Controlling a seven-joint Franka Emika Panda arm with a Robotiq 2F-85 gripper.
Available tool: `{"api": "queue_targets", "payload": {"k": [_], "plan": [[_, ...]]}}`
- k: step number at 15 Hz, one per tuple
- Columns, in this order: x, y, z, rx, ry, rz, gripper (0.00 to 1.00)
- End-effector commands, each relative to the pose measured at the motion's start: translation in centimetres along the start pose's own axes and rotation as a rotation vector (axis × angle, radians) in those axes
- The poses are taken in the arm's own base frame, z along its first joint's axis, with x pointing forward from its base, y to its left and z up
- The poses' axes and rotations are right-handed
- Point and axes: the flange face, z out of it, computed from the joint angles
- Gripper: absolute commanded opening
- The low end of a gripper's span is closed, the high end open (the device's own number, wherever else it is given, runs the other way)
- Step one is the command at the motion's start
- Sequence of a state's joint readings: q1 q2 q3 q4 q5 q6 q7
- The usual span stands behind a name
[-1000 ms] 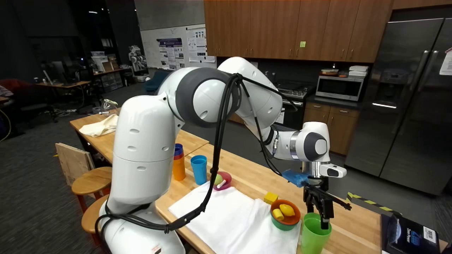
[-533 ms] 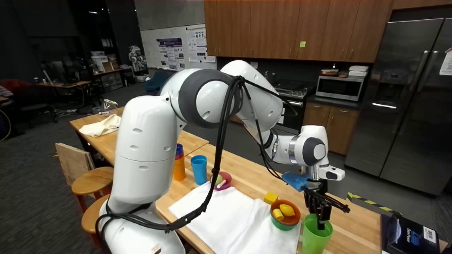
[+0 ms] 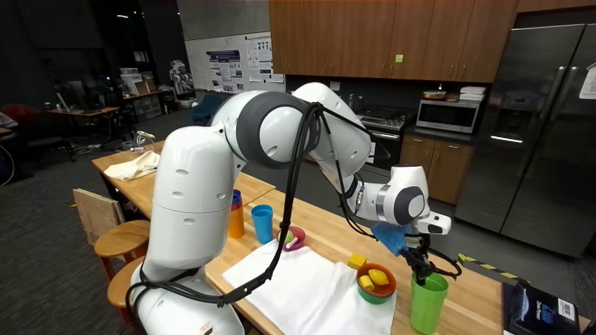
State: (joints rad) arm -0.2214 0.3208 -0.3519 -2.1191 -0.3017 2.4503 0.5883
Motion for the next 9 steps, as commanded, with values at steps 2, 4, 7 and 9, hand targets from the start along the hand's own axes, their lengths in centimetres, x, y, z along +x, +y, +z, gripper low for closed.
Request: {"api": "queue_targets", "payload": {"k": [2,4,7,9], "plan": [[0.2,-1.0,-4.3,0.122,0.132,-0.127,0.02],[0.0,-1.7,-5.9,0.175,0.161,-0.173,0.02],[-0.8,-2.9,-8.4,0.296,0.225,-0.226,0.02],[-1.6,-3.7,-9.7,0.369,0.318,-0.241,0.02]]}}
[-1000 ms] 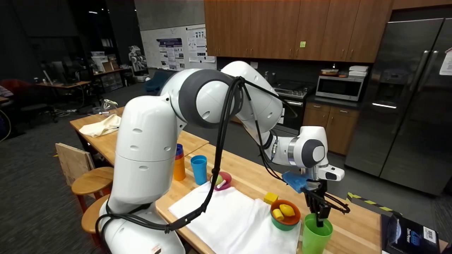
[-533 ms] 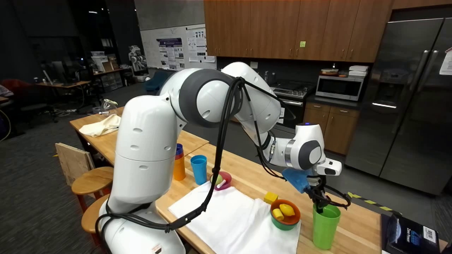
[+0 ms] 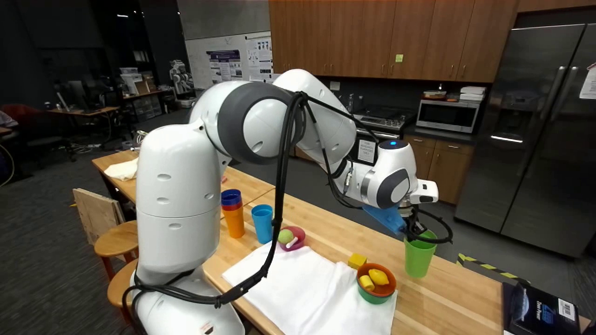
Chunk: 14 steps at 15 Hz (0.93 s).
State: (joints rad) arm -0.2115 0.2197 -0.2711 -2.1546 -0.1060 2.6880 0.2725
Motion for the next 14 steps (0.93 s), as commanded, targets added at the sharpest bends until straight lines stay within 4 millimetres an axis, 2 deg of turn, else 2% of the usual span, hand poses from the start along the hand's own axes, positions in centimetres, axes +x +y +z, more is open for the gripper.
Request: {"api": "queue_targets", "payload": {"k": [1,4,5,8,11,14], "plan": [[-1.6,-1.3,-2.7,0.114,0.145,-0.058,0.02],[-3.5,-3.5,-3.4,0.192,0.255,-0.147,0.02],[-4.5,-4.8,-3.8,0.218,0.273,-0.189,0.02],[-7.1,-8.3,-3.8,0.299,0.186,-0.341,0.02],[-9.9,-8.8,-2.9,0.354,0.086,-0.465,0.02],[-12.0,-7.9,-2.1,0.339,0.036,-0.537,0.02]]}}
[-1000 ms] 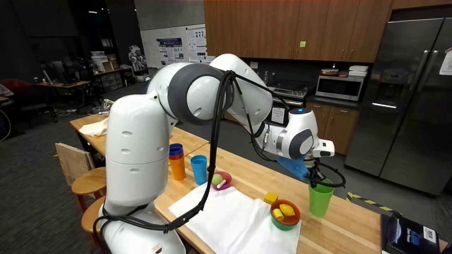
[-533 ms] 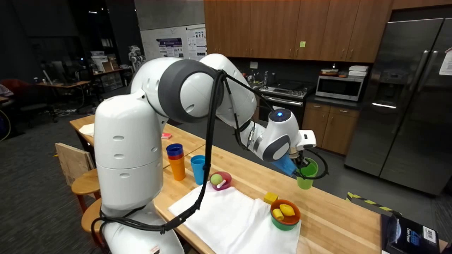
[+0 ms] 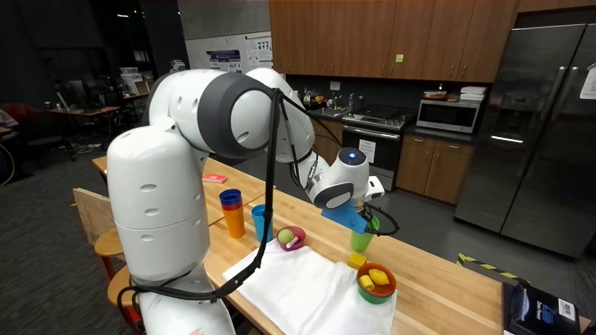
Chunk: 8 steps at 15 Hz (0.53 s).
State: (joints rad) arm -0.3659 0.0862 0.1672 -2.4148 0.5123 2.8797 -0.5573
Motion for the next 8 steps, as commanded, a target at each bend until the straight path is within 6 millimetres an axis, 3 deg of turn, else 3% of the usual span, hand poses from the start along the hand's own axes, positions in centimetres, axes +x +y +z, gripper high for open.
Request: {"api": "queue_targets", "payload": {"k": [1,8], "plan": [[-2.8,0.6,-0.8,0.003,-0.050,-0.077,0.02],[-6.3,-0.5,-0.8,0.004,-0.088,-0.191,0.02]]}}
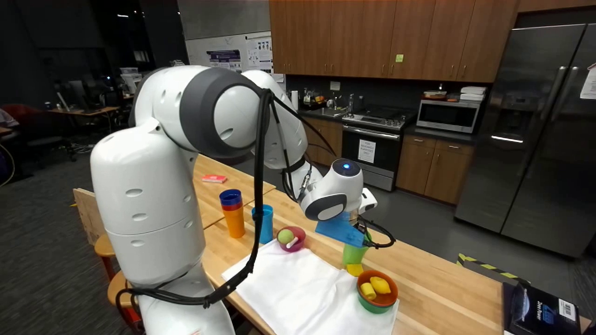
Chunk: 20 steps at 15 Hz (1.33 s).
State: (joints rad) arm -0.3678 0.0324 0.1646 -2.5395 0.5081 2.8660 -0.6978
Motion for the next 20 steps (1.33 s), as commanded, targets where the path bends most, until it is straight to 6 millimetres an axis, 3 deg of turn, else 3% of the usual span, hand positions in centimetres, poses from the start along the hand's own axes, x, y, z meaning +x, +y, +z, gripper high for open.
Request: {"api": "queue_targets", "payload": {"k": [1,10,15,20], "plan": [[-2.0,-0.8,-1.2,-0.006,-0.012,-0.069,0.02],[-4.7,-1.5,-0.6,-0.063,-0.057,-0.158,0.02],[-4.4,-2.6,-0.3,-0.074,-0.115,-0.114,0.02],[-3.6,-5.6,-0.6,-0.059,-0.144,-0.077,0.02]]}}
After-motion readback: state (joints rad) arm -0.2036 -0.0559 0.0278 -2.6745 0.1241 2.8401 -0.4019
